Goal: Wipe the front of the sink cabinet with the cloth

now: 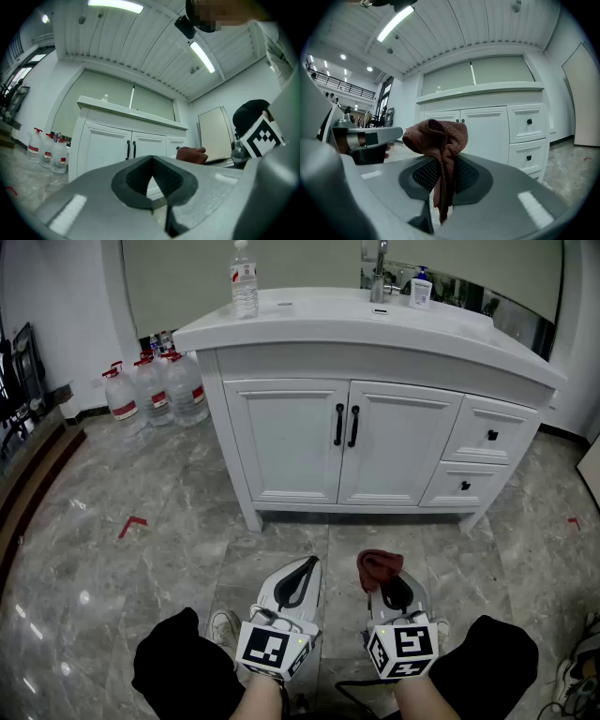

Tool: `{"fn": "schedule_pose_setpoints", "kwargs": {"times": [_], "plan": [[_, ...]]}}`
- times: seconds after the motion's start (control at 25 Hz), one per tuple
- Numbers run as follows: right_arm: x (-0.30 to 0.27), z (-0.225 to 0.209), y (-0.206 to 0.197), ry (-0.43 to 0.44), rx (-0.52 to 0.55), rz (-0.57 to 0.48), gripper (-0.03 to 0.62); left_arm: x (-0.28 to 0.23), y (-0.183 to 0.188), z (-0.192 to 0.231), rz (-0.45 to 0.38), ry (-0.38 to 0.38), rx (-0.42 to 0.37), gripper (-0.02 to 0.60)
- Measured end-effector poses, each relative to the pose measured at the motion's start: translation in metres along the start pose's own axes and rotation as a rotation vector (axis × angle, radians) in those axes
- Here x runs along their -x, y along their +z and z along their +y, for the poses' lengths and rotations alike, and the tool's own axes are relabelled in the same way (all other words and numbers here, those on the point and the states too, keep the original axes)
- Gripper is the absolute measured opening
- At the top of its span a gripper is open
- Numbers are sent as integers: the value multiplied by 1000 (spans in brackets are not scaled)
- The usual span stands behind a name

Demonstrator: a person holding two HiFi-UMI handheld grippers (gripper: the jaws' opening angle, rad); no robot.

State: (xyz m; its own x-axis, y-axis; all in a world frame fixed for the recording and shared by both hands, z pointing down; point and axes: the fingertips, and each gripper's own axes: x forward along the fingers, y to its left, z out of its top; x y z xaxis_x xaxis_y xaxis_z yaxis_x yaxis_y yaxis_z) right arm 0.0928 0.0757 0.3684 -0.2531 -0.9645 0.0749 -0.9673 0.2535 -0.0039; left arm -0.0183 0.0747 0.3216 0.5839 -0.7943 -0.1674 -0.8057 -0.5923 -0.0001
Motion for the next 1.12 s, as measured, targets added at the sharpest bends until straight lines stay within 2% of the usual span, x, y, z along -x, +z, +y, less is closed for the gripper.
{"fn": "schedule_pose_setpoints", "kwargs": {"times": [0.4,0.8,0.96,1.12], "plan": [[3,-2,-1,-11,5,1,87,3,-2,-2,3,-1,1,0],[-2,-4,-2,-18,-42,-1,89,-1,-5,2,17,5,-3,0],[-16,-8,-8,-23,-70,15,89,-8,-9,11,17,19,-2,0],[-44,-14,-14,-32,-108,35,89,-23,-12,32,5,53,34,0]]}}
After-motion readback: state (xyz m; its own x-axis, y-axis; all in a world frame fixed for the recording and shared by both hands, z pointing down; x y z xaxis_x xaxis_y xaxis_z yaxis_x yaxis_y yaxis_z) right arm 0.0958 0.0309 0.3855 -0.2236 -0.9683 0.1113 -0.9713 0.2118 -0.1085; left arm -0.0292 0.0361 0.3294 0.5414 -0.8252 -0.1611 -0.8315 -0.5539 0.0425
